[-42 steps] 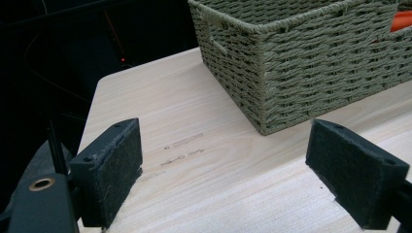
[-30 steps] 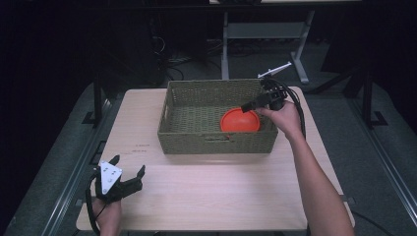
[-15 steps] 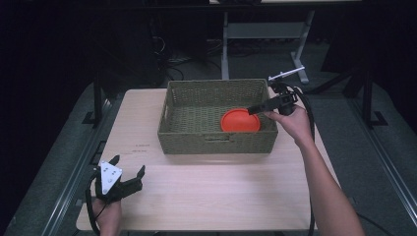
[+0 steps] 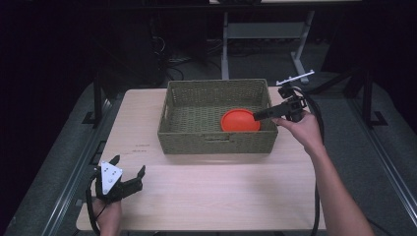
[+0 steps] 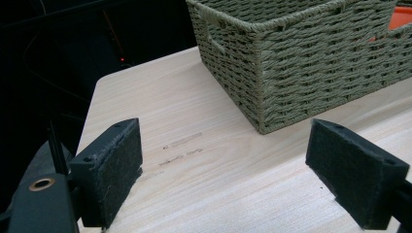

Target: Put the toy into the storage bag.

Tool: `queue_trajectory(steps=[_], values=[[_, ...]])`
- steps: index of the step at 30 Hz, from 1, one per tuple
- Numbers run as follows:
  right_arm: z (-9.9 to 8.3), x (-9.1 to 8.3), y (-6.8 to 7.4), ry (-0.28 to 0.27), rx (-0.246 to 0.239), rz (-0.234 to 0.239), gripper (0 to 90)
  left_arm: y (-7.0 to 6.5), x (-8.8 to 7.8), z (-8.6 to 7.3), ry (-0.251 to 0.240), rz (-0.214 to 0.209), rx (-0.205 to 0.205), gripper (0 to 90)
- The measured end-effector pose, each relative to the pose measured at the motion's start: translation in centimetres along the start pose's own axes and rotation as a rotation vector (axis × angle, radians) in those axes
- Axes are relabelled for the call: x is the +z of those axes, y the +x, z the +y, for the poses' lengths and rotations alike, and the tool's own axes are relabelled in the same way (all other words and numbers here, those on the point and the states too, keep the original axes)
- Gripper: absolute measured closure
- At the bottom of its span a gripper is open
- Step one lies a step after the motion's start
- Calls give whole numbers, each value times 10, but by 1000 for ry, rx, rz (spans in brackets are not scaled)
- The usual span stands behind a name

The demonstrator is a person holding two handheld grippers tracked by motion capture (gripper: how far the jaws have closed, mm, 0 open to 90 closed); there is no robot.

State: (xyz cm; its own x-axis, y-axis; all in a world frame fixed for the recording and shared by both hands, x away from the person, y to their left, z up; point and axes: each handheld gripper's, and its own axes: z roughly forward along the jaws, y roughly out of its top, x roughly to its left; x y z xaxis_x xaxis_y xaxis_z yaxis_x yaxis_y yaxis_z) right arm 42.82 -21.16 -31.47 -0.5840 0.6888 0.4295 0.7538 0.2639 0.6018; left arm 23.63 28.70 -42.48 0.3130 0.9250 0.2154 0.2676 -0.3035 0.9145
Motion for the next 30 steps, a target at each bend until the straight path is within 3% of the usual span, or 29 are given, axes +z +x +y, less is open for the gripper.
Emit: queue_trajectory(steps=[30], values=[[-66,-26,7,-36,-65,-12,277,0,0,0,2,0,-4,127]])
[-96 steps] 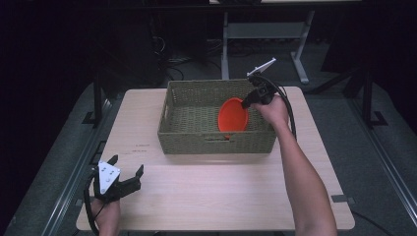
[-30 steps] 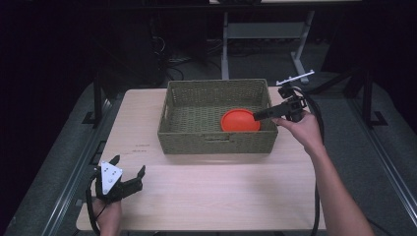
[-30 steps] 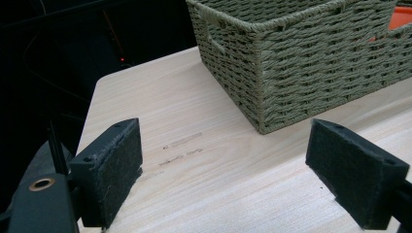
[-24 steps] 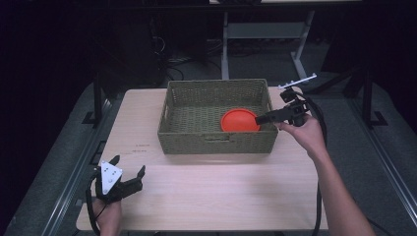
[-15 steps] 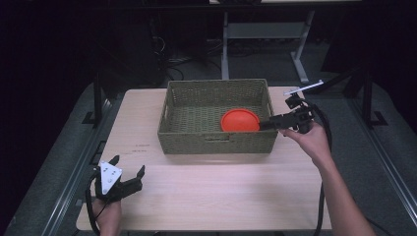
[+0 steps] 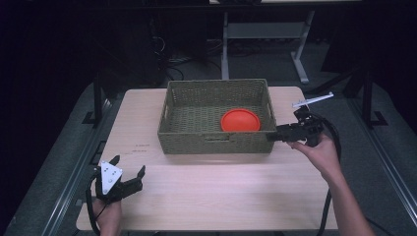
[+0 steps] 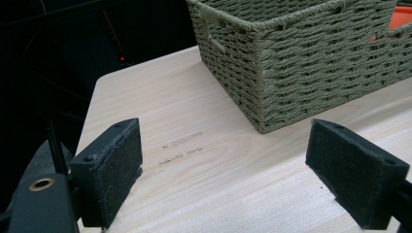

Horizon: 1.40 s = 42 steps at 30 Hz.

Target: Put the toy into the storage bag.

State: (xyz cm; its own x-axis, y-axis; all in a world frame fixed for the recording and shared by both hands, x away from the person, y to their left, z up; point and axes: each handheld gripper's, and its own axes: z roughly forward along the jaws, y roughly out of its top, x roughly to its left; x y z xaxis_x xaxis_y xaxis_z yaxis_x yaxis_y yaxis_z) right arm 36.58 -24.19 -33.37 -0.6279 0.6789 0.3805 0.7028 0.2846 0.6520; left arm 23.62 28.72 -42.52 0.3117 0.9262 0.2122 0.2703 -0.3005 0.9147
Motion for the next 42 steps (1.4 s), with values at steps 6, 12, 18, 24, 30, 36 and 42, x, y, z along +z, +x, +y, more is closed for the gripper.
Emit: queue_trajectory(steps=[6,12,18,24,30,36,42], values=[[-12,-4,-1,-4,5,-4,276,0,0,0,-1,-1,0,127],[-24,-7,-5,-11,27,8,266,0,-1,0,-2,-1,-2,127],[-37,-10,-11,-25,43,-5,265,0,0,0,0,-2,0,127],[-52,-10,-14,-16,55,-19,264,-1,-1,0,1,0,2,127],[-65,-8,-18,-14,72,-16,265,-1,-1,0,0,-2,-6,127],[-75,-6,-19,-3,80,-19,257,-1,-1,0,-2,-1,0,127],[-82,-5,-17,17,70,-41,256,-1,-1,0,-2,0,4,127]])
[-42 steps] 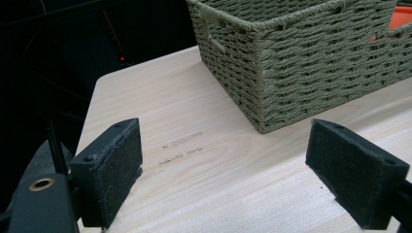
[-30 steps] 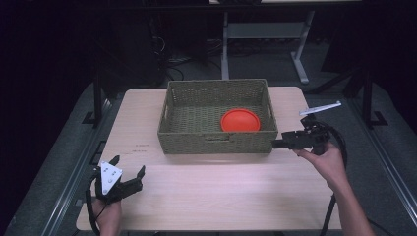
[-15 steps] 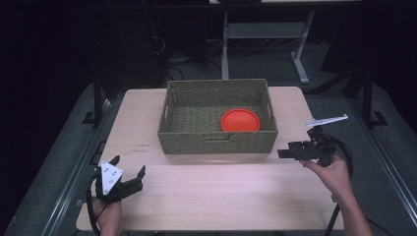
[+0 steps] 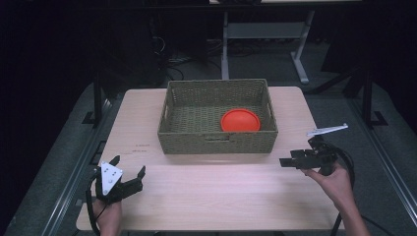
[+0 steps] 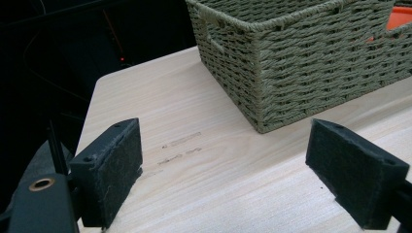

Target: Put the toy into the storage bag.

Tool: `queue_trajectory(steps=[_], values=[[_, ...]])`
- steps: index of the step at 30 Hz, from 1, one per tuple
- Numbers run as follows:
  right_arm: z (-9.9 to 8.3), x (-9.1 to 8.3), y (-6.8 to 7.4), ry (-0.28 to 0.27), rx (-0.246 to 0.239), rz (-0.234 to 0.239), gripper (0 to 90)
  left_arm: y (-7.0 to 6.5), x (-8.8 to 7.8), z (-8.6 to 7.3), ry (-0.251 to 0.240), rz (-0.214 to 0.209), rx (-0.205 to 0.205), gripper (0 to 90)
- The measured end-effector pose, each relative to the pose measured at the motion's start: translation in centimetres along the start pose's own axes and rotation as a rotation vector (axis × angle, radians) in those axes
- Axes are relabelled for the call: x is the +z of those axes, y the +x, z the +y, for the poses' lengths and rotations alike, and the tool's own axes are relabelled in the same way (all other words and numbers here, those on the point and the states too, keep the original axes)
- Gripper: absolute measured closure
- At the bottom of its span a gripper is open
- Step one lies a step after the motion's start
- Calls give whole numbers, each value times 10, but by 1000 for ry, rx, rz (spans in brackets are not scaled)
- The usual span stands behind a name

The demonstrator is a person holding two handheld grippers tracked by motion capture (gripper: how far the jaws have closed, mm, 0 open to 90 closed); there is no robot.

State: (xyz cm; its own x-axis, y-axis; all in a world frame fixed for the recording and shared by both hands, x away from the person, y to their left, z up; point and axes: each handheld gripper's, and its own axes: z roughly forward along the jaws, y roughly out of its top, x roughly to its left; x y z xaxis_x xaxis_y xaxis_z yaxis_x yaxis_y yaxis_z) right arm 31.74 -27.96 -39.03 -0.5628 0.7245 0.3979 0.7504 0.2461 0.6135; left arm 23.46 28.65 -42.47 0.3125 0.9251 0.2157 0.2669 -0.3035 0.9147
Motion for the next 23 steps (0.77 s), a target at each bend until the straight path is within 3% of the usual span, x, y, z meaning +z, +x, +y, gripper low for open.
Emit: queue_trajectory(steps=[17,23], values=[[-38,9,-11,-7,36,12,254,0,0,0,-2,-1,2,127],[-53,11,-3,-36,15,1,238,-1,1,0,-4,-3,3,127]])
